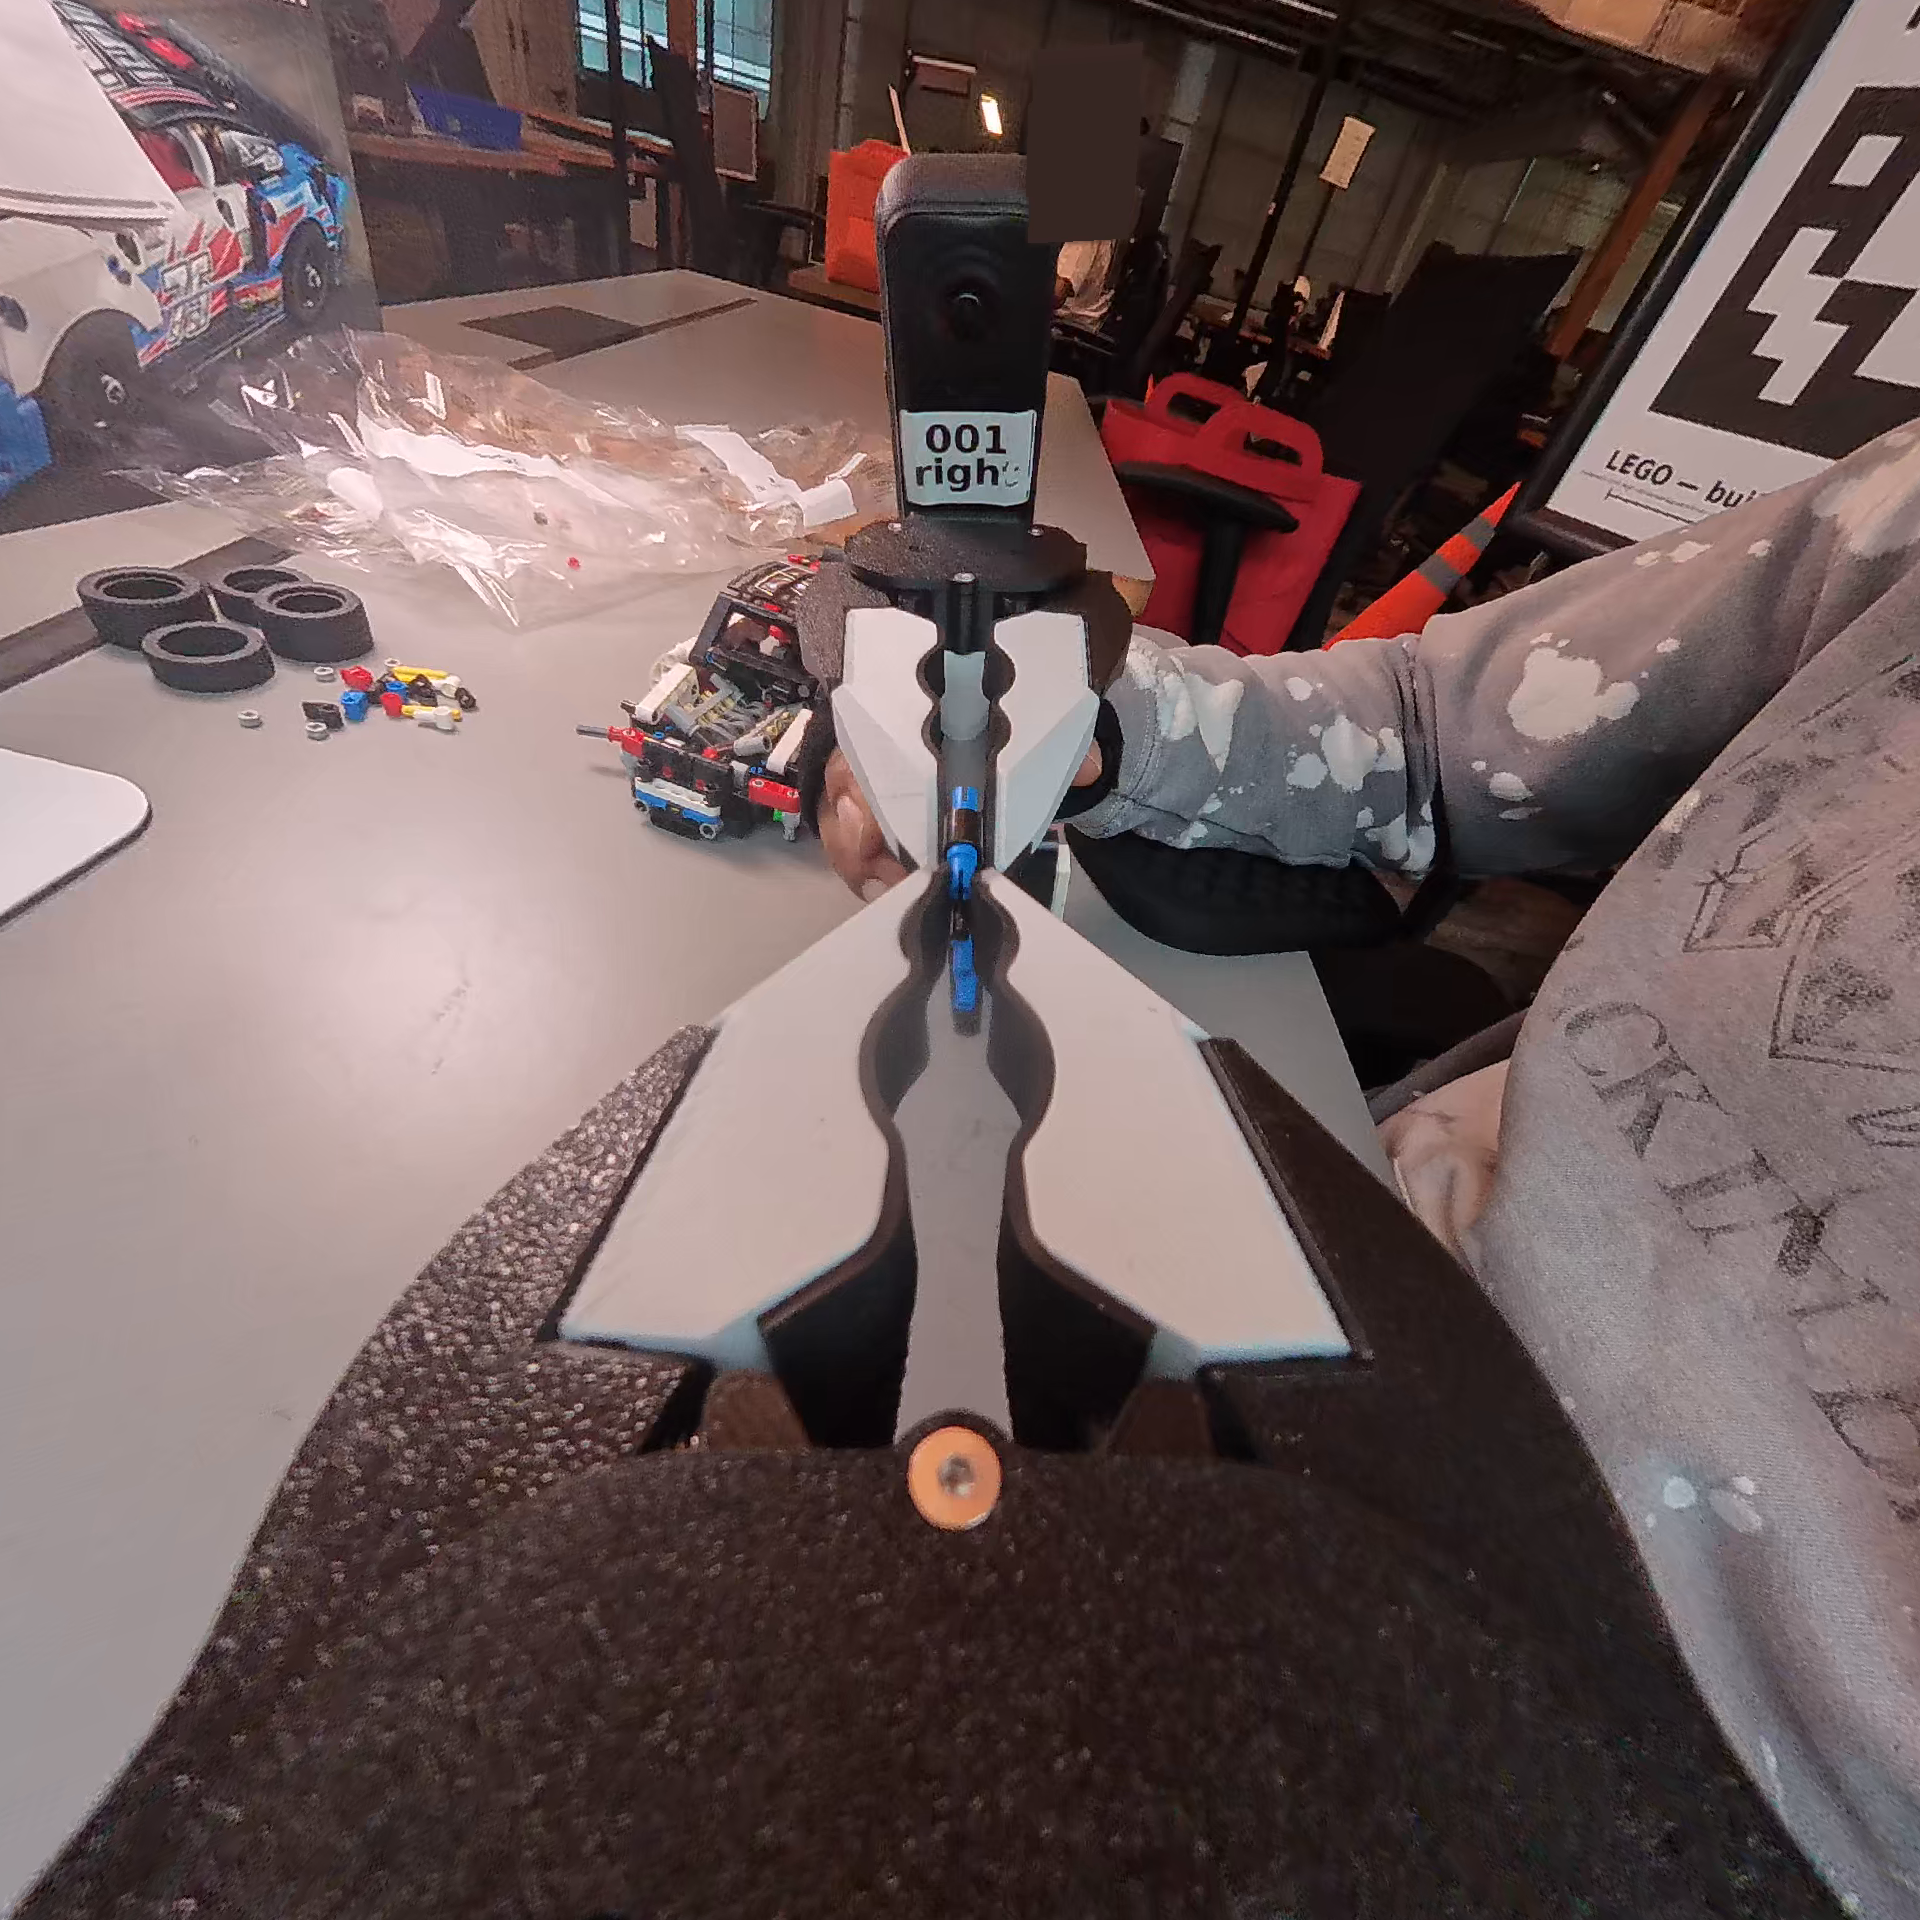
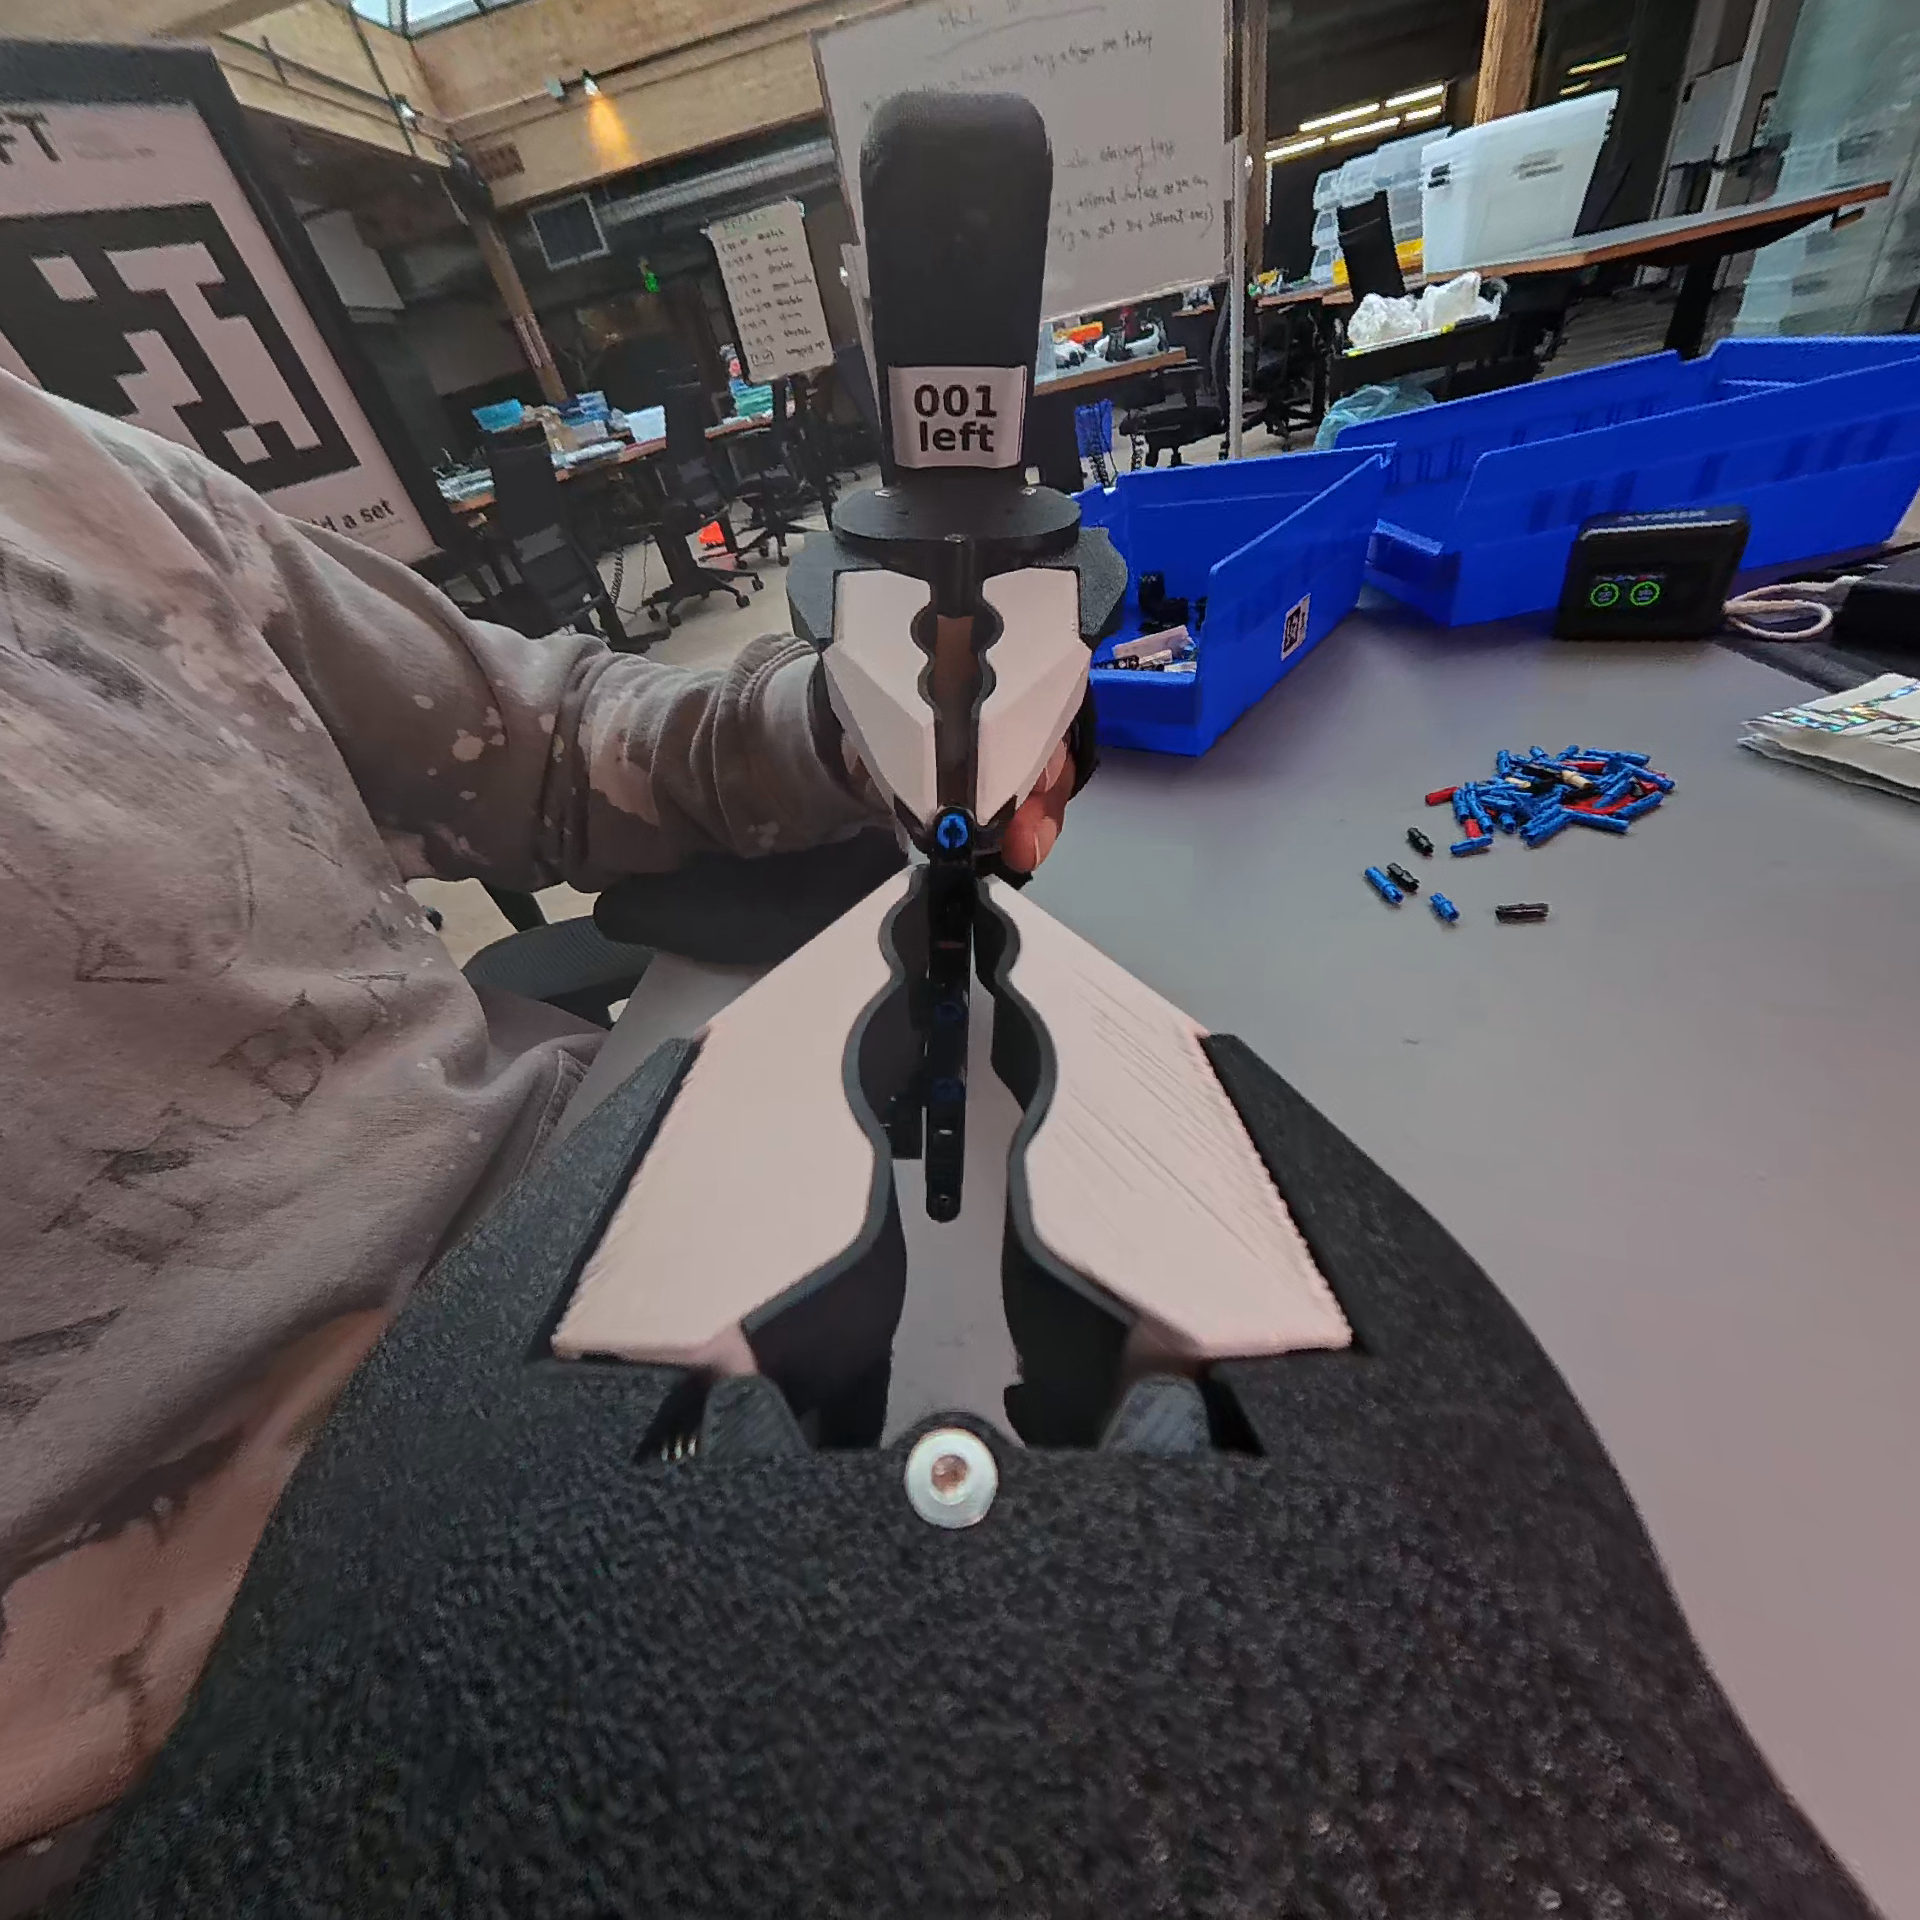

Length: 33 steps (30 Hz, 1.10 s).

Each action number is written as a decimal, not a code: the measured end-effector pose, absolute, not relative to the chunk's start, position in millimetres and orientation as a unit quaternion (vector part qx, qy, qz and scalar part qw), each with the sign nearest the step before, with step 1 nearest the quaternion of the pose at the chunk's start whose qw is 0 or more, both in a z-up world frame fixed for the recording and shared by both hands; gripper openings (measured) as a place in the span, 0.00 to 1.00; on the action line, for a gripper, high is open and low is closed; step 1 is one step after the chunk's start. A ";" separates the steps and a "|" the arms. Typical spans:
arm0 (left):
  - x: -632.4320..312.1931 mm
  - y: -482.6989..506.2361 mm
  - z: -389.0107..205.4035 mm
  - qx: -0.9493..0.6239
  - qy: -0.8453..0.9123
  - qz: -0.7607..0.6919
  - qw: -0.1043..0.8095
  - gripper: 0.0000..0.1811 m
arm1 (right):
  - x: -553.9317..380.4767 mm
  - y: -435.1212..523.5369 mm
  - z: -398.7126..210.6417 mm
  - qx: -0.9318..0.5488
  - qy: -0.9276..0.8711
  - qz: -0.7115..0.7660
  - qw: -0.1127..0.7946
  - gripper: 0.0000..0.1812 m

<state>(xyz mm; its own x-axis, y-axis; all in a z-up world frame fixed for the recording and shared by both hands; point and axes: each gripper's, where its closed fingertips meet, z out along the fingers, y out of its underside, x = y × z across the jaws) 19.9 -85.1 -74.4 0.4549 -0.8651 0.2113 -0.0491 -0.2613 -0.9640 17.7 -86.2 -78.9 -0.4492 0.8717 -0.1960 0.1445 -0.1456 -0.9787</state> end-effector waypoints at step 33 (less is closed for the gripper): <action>-134.3 -0.9 -149.6 -0.850 0.134 -0.141 0.491 0.14 | 18.9 -45.0 -86.1 -0.492 -0.520 0.613 0.336 0.04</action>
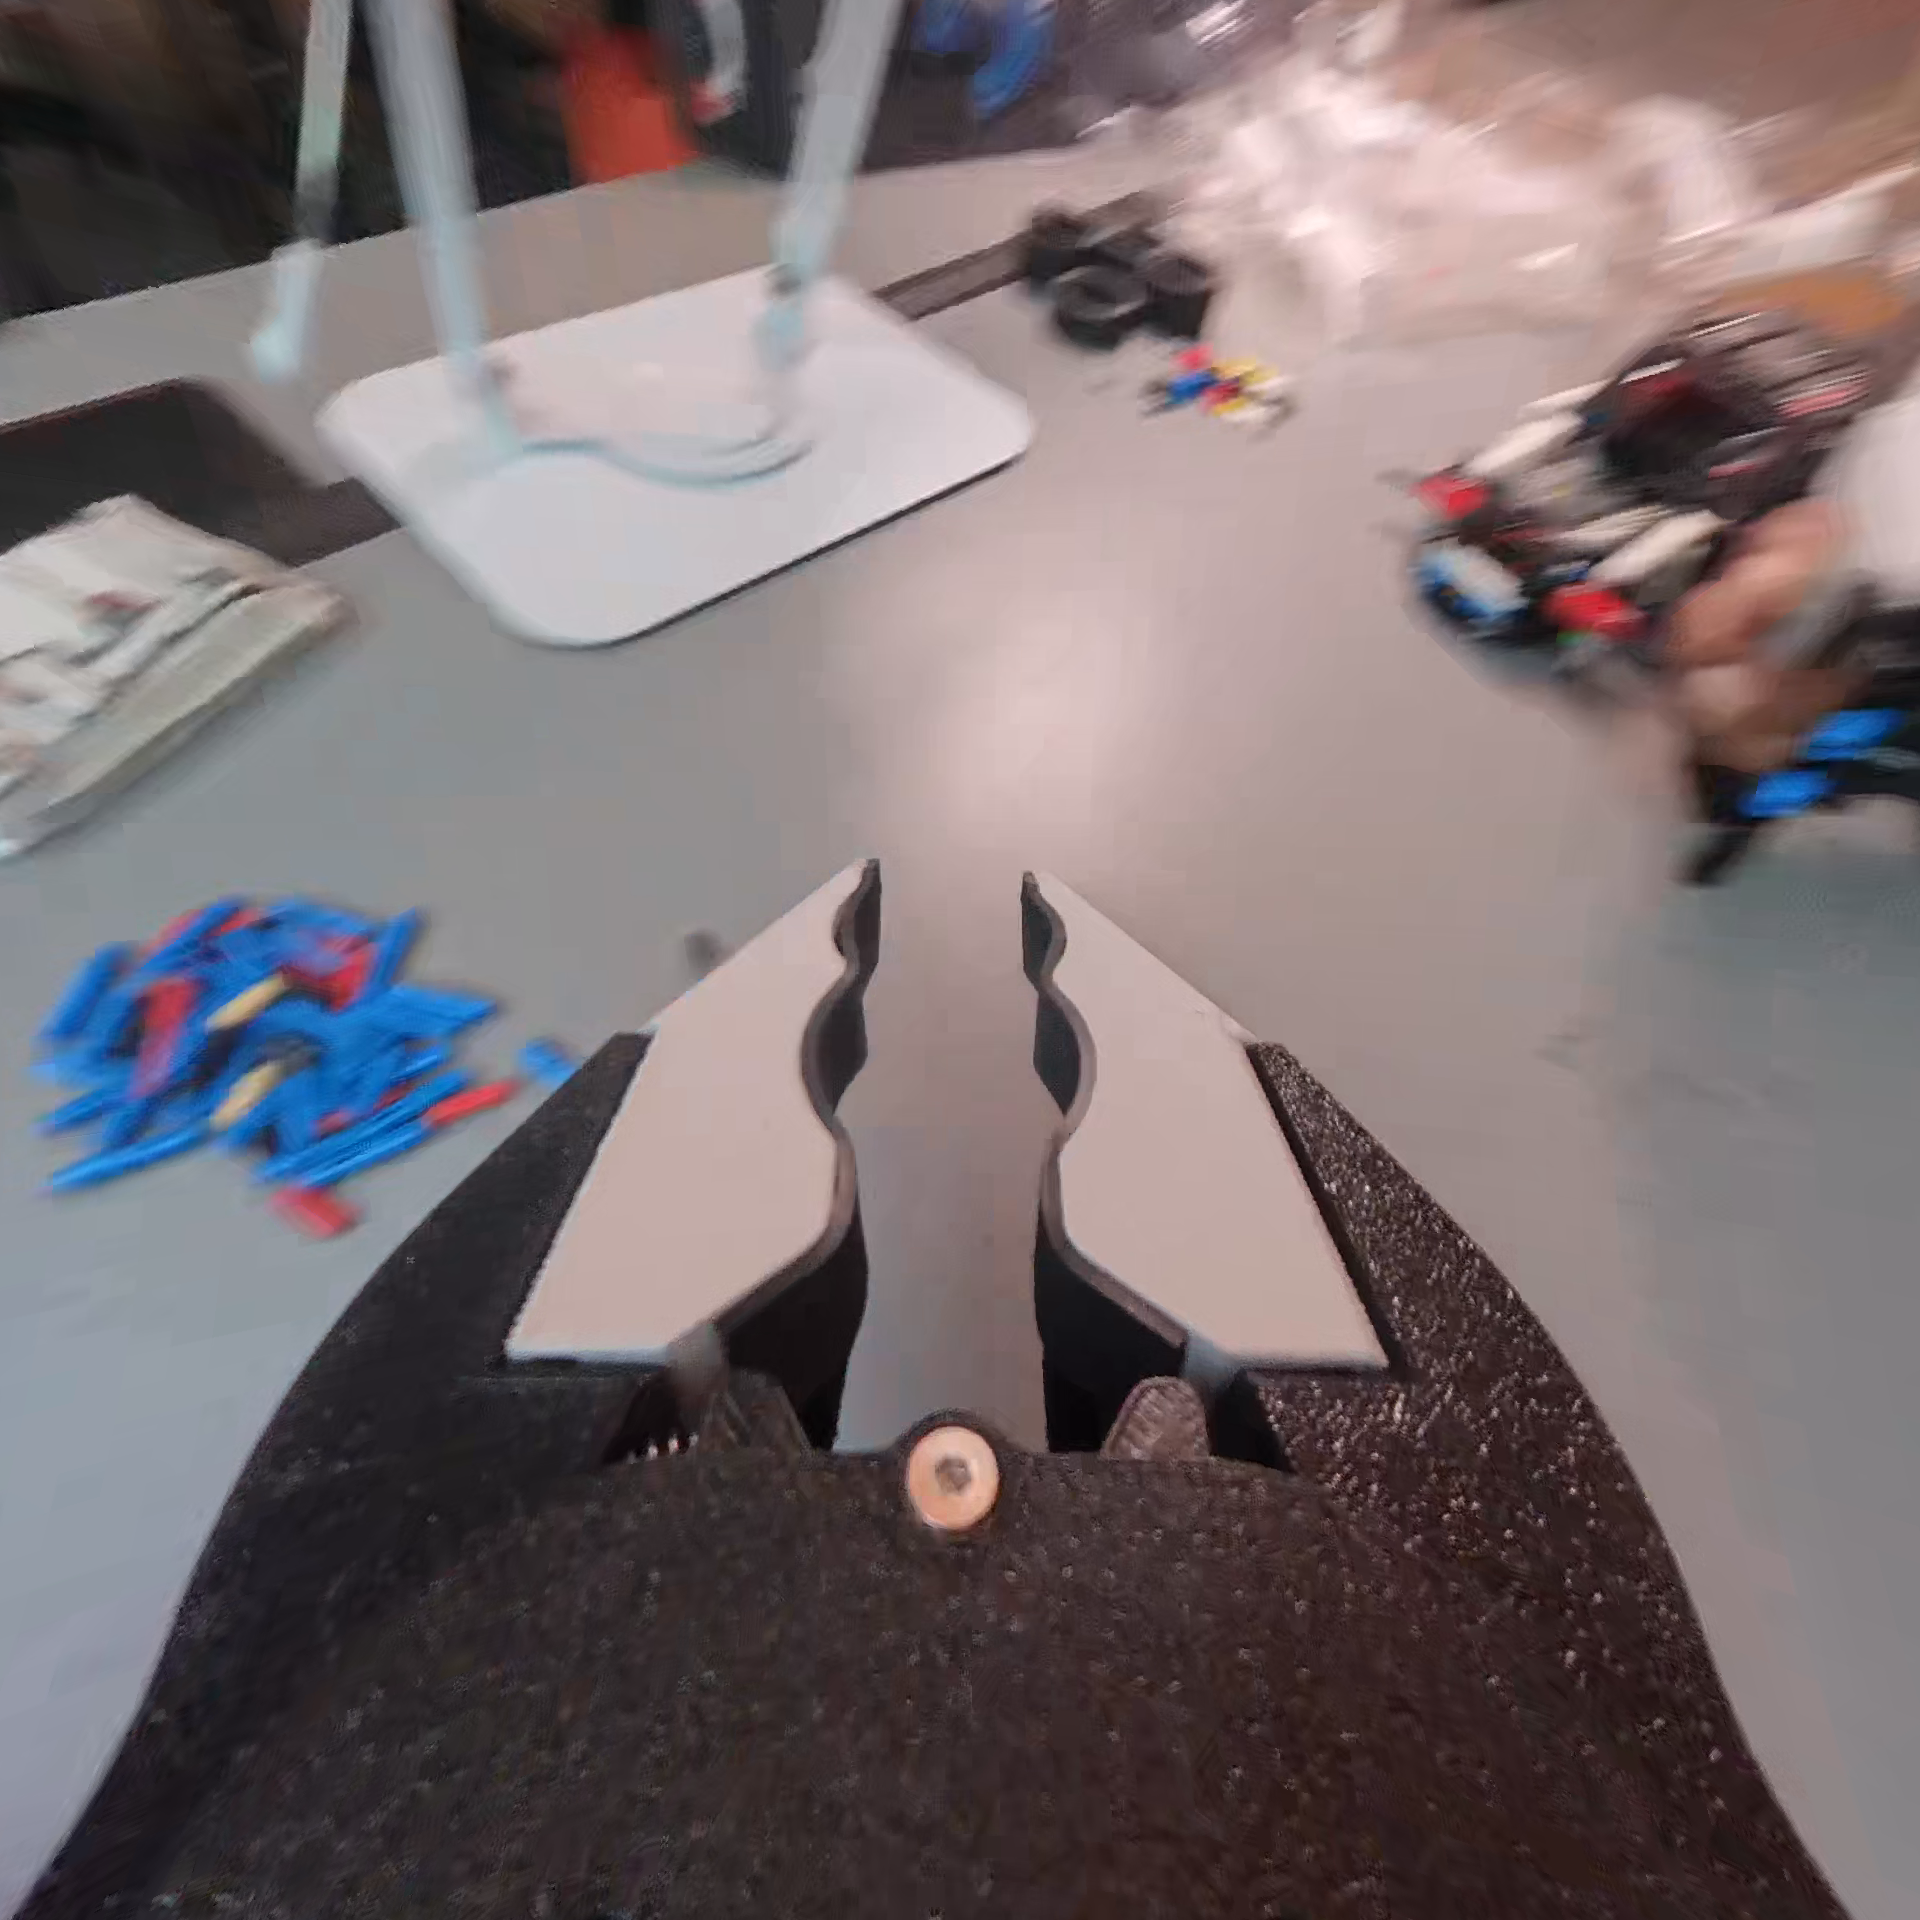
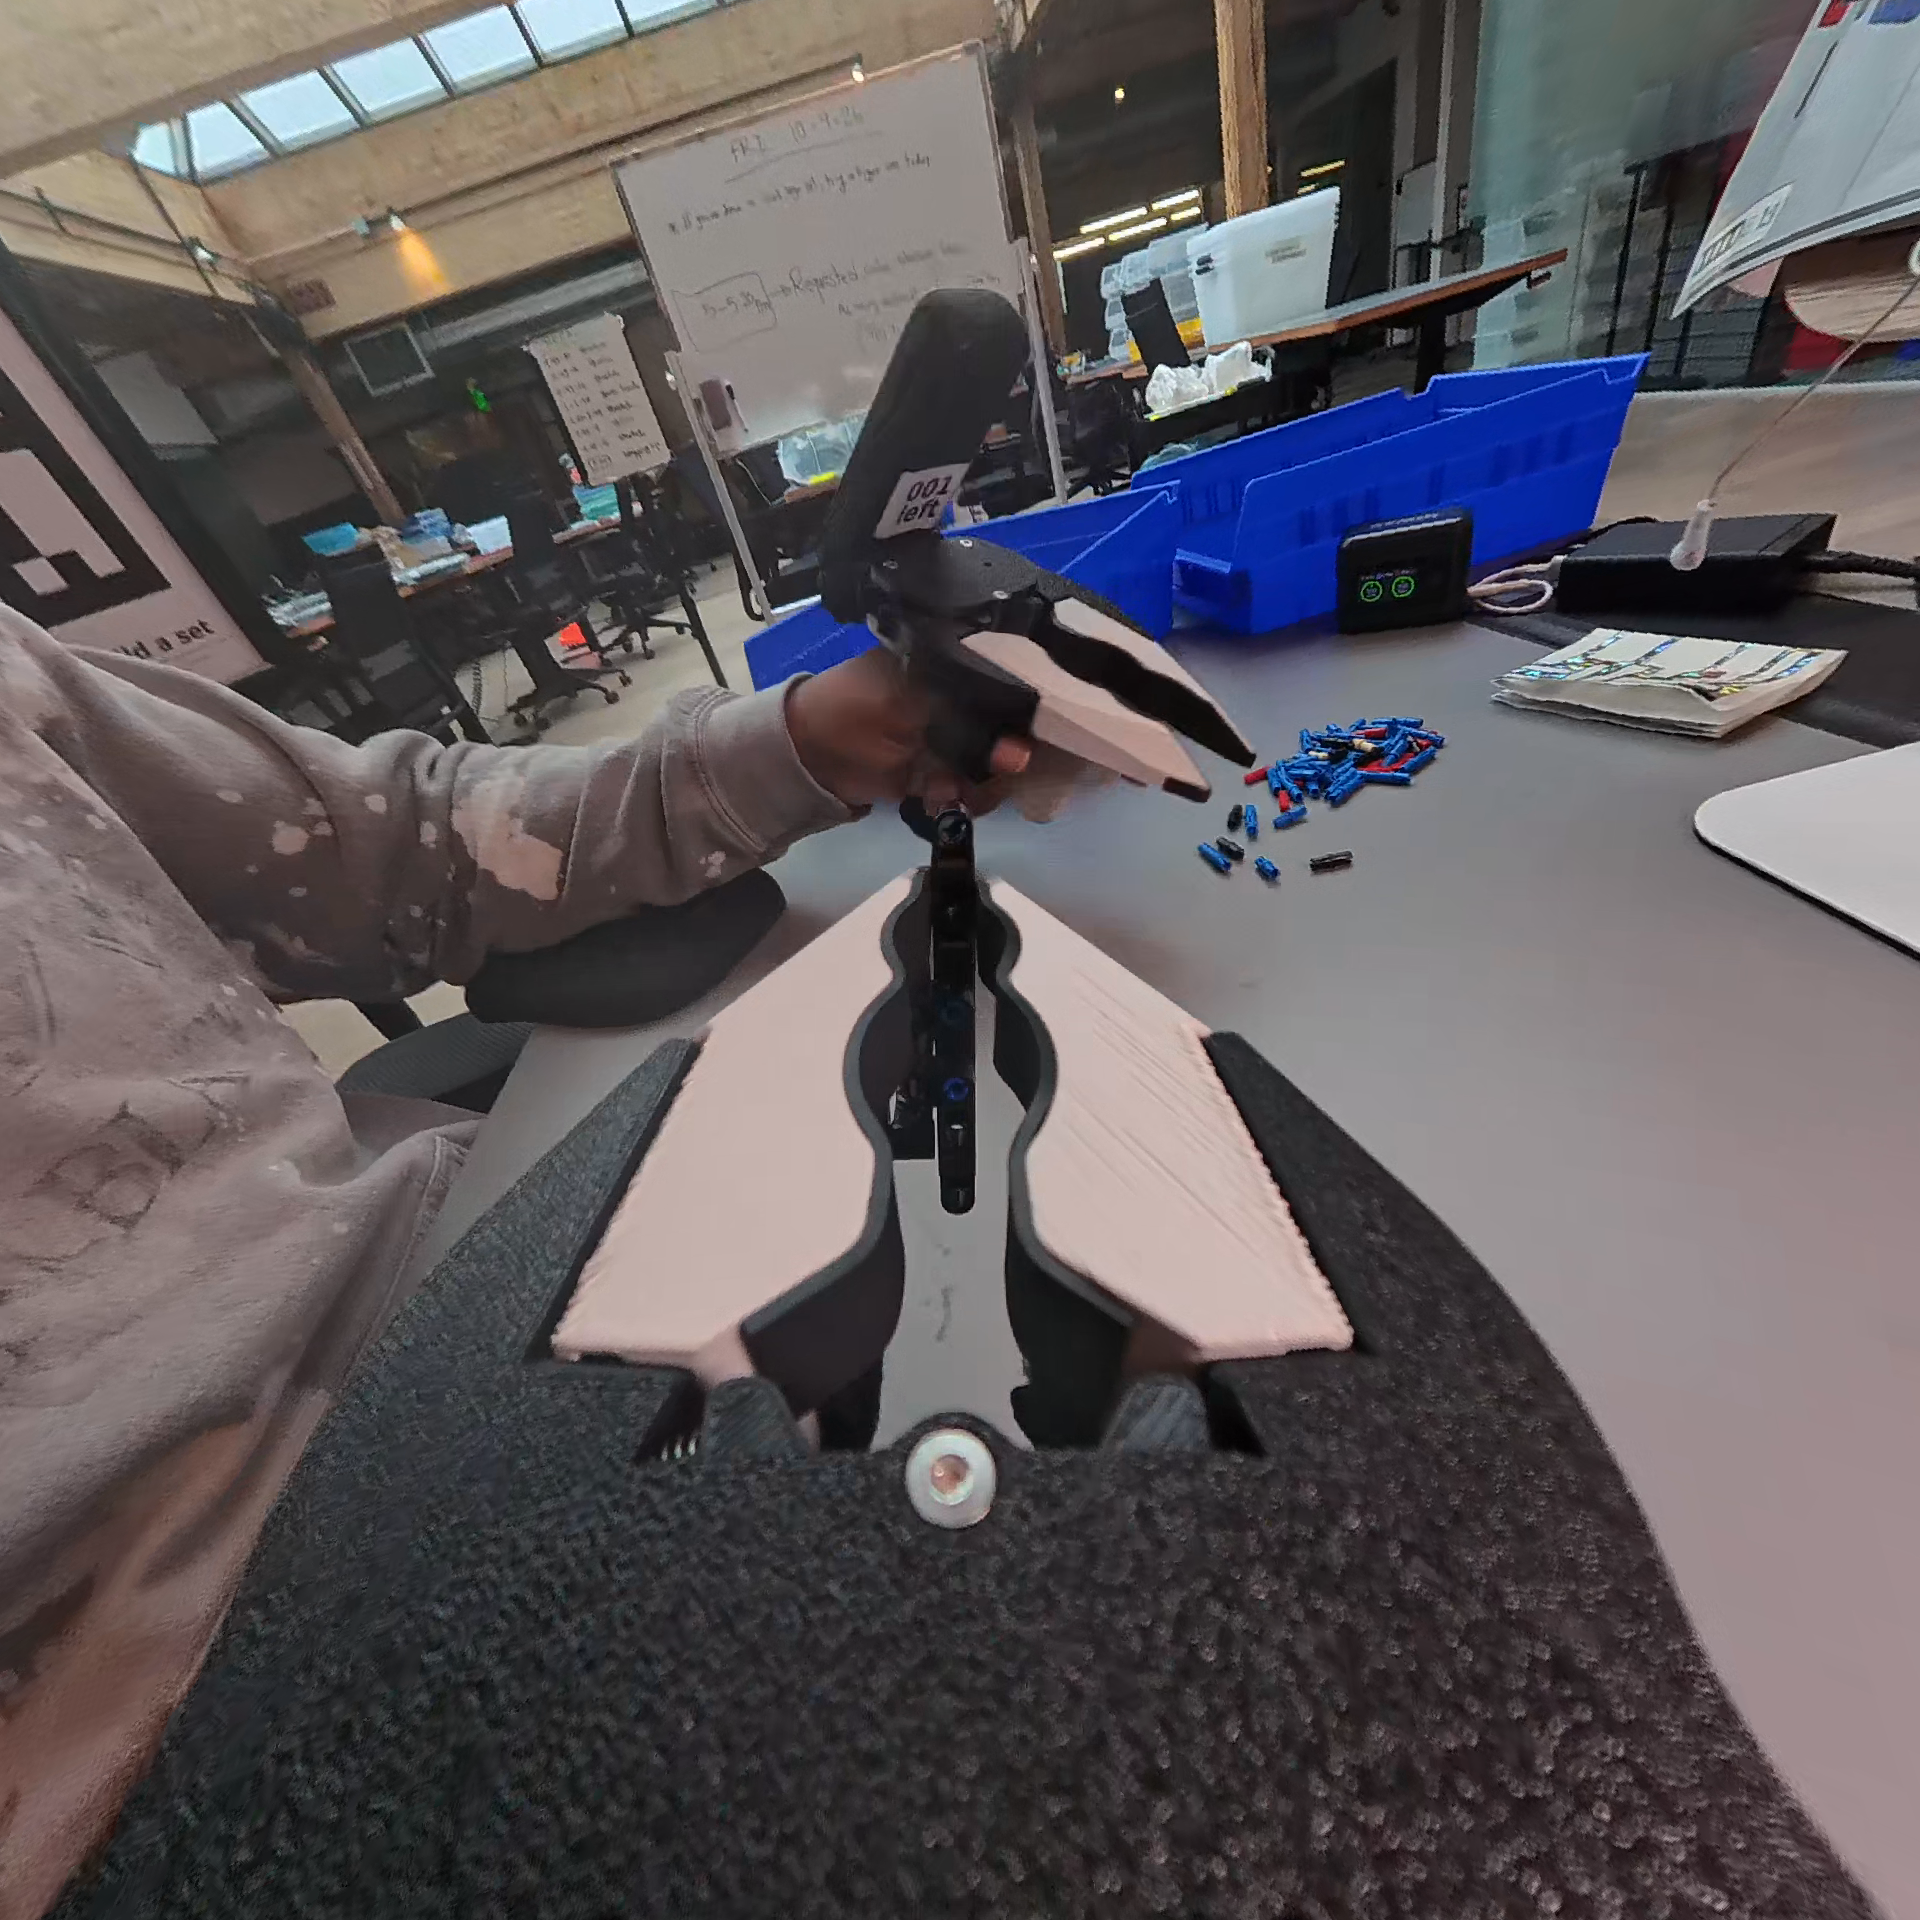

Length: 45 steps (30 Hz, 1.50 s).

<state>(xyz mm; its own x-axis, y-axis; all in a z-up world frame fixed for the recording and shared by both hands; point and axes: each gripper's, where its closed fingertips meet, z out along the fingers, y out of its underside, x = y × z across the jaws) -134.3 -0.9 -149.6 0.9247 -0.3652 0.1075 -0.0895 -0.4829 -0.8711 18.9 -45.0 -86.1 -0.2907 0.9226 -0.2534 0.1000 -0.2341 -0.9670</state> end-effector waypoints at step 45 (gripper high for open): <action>-207.7 10.4 -196.1 -0.890 0.148 0.108 0.417 0.02 | 36.0 -36.6 -66.2 -0.473 -0.465 0.687 0.297 0.04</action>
